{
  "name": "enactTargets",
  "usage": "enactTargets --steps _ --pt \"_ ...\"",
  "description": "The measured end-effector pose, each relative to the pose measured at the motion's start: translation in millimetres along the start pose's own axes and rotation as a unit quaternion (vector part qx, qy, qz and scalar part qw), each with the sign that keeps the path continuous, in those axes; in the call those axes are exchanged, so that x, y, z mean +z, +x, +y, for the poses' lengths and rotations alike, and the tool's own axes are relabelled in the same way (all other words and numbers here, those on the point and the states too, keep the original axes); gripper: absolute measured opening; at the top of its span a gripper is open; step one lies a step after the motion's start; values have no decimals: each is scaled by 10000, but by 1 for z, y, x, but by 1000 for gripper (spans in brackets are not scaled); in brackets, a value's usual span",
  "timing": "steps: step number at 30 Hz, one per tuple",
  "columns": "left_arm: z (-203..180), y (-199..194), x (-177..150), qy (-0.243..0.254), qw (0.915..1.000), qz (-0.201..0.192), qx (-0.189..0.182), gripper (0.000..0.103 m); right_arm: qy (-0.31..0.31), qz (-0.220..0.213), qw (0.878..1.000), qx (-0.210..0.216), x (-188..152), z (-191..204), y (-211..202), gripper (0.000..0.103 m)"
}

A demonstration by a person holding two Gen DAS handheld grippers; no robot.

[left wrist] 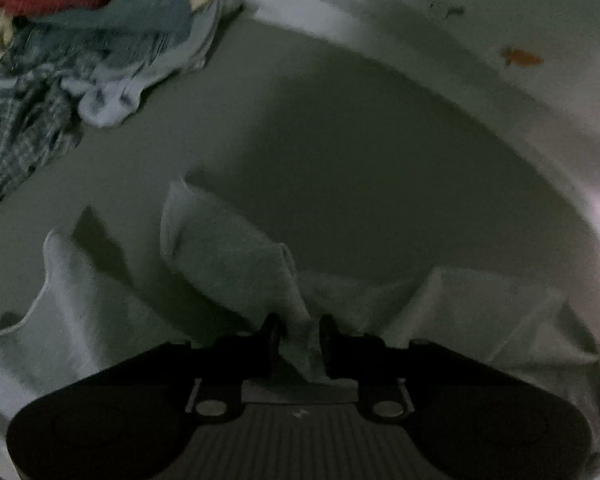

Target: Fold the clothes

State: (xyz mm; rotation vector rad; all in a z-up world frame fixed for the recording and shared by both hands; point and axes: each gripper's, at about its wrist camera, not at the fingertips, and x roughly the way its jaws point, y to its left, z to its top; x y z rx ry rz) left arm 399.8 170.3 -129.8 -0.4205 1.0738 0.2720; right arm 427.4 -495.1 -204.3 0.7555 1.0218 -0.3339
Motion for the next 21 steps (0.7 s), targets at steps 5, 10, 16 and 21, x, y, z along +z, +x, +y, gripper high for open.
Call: enactTargets --steps 5,10,16,21 --pt "-5 -1 8 -271 9982 -538 -12 24 -17 -83 9999 107 -4 -3 -1 17" --pt "-27 -2 14 274 9932 -1130 98 26 21 -157 9997 179 -6 -6 -2 17" --pt "-40 28 5 882 9943 -583 170 29 -9 -148 9997 188 -7 -6 -3 19" --pt "-37 45 -20 1414 9883 -174 546 31 185 -172 9991 355 -8 -14 -4 19"
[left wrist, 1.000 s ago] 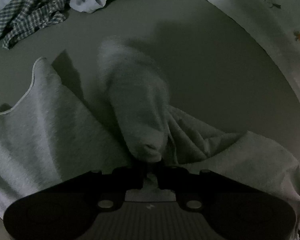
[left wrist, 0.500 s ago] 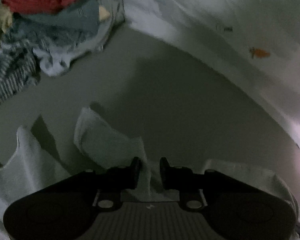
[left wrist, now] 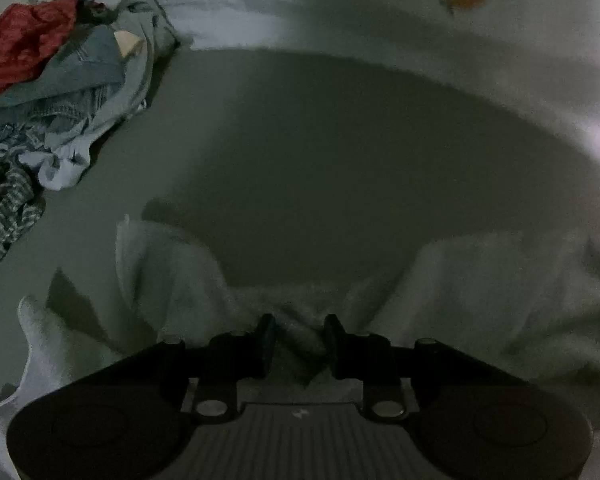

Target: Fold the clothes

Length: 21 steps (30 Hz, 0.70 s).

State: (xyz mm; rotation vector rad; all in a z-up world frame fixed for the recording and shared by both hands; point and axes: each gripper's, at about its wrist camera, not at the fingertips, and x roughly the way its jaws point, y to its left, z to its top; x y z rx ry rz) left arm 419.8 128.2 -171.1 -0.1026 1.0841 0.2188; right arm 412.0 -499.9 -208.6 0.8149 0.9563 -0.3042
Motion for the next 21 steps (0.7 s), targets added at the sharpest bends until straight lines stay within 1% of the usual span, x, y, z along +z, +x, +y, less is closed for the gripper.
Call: enactTargets --steps 4,7,9,12,13,15,16,19,21 --pt "-1 0 -12 93 10000 26 -9 37 66 -14 10000 43 -1 -1 0 19" --pt "-7 -1 -14 225 9997 0 -95 40 -33 -16 10000 -3 -1 2 0 20" --pt "-12 -2 -15 354 9992 -8 -161 44 -141 -22 9999 -48 -1 5 1 20" --pt "-20 5 -16 535 9985 112 64 45 -311 -53 9994 -107 -2 9 1 21" --pt "-21 7 -16 536 9984 139 133 45 -366 -66 9992 -124 -3 10 1 21" --pt "-19 10 -16 403 9990 137 123 45 -466 -89 9988 -153 -4 12 1 21" --pt "-17 10 -15 315 9994 138 103 44 -508 -98 9985 -163 -5 12 1 21" --pt "-12 9 -7 103 9998 156 116 4 -592 -112 9980 -186 -6 13 1 21" --pt "-5 3 3 -159 9998 86 71 3 -578 -90 9981 -208 -5 13 1 21"
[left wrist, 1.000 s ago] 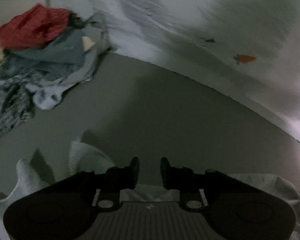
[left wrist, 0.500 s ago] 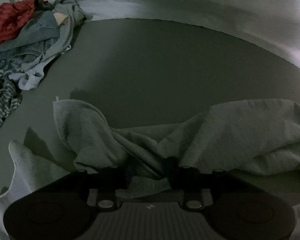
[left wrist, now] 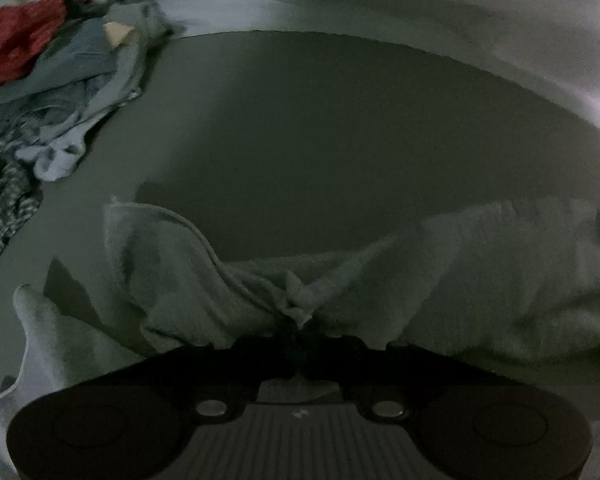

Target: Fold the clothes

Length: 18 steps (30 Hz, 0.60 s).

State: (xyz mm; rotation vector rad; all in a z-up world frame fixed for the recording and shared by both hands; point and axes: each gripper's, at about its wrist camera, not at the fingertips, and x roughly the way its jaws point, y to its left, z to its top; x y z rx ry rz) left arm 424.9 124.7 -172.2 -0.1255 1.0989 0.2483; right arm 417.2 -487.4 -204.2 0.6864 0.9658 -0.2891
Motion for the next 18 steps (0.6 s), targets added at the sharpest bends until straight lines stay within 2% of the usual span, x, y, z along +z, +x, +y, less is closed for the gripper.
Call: enactTargets --steps 5,9,13,14,16,18 --pt "29 -24 51 -735 9952 -494 -416 3 -45 163 9996 -224 6 10 -1 22" --pt "41 -25 115 -1001 9860 -1021 -853 2 -47 -22 9996 -276 9 15 -12 24" --pt "33 -6 187 -945 9784 -1716 -657 2 -26 -394 9989 -243 16 18 -28 25" --pt "33 5 202 -992 9769 -1790 -613 2 -37 -472 9985 -274 17 19 -31 26" --pt "33 28 226 -1123 9768 -1750 -513 2 -59 -615 9975 -342 21 20 -37 26" --pt "23 45 234 -908 9821 -1621 -322 5 -89 -671 9966 -472 23 20 -40 26"
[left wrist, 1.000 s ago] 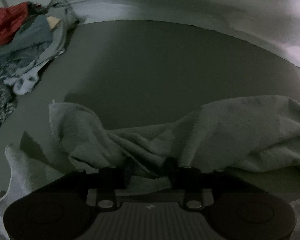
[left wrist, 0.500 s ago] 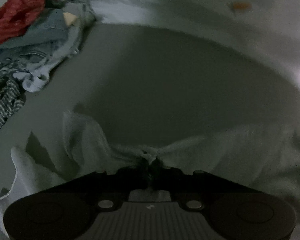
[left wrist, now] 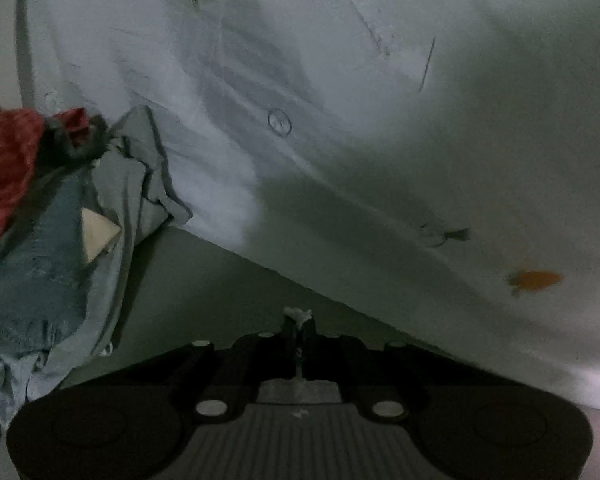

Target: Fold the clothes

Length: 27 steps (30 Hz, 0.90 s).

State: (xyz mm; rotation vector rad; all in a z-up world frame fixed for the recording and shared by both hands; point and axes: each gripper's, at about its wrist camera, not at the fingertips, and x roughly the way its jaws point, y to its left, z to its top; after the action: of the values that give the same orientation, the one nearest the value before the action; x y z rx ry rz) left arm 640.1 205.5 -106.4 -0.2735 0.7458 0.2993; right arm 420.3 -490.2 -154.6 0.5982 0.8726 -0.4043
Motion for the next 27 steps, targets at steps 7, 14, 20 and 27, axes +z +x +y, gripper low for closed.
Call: enactTargets --steps 7,14,20,27 --pt "-7 12 -63 916 9940 421 429 24 -179 -250 9975 -632 -3 -25 -11 31" --pt "39 -10 -107 -182 9953 638 699 56 -122 -686 9886 -1332 7 -70 -22 57" --pt "55 -15 -134 -665 9889 891 989 63 -244 -633 9819 -1770 17 -95 -5 65" --pt "41 -3 -154 -245 9881 871 1245 64 -490 -113 9796 -1947 19 -107 28 69"
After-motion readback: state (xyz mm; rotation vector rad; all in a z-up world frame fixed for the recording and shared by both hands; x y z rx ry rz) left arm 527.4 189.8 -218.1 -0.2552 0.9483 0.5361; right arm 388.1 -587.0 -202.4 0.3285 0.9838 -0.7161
